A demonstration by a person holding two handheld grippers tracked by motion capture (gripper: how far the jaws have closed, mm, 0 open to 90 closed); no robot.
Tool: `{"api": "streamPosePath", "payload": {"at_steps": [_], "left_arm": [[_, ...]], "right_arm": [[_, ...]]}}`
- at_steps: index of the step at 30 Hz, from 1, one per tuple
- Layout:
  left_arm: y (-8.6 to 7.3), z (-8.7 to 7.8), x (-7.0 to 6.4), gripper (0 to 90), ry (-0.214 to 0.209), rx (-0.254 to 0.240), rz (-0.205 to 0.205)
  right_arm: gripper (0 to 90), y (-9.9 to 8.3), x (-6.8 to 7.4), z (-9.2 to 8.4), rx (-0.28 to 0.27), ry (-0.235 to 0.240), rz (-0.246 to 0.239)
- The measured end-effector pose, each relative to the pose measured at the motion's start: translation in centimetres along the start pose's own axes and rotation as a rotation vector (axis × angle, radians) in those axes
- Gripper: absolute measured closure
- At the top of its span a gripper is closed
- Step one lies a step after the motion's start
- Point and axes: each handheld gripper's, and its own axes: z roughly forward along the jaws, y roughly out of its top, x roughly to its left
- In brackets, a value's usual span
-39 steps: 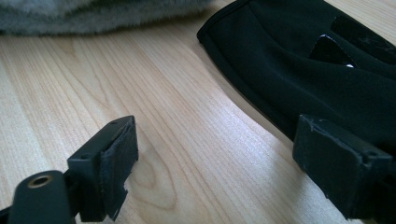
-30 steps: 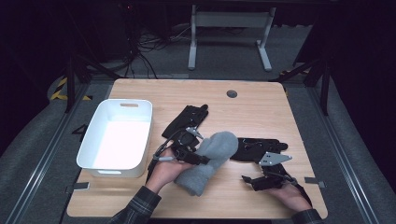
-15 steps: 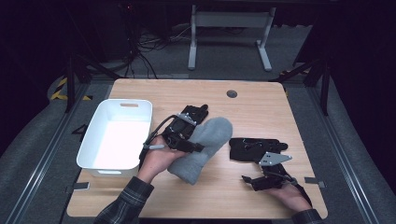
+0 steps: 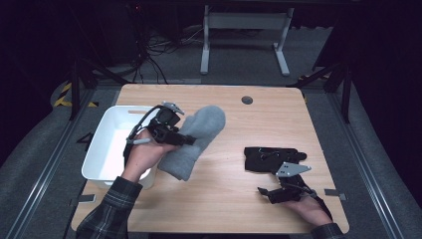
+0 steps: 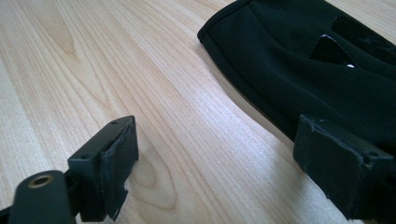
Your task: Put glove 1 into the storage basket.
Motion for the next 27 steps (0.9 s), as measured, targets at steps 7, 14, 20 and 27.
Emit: {"api": "streamPosePath", "payload": {"at_steps": [7, 14, 20, 27], "left_arm": [[-0.8, -2.5, 1.7, 64.4, 0.05, -0.006, -0.032], [-2.1, -4.9, 3.7, 64.6, 0.076, -0.038, -0.09], [-3.7, -6.7, 5.4, 64.6, 0.101, -0.051, -0.141], [-6.1, -7.3, 8.0, 64.7, 0.133, -0.052, -0.218]], "right_arm": [[14.5, 0.0, 0.0, 0.0, 0.0, 0.0, 0.0], [14.5, 0.0, 0.0, 0.0, 0.0, 0.0, 0.001], [14.5, 0.0, 0.0, 0.0, 0.0, 0.0, 0.001], [14.5, 0.0, 0.0, 0.0, -0.001, 0.0, 0.0]]}}
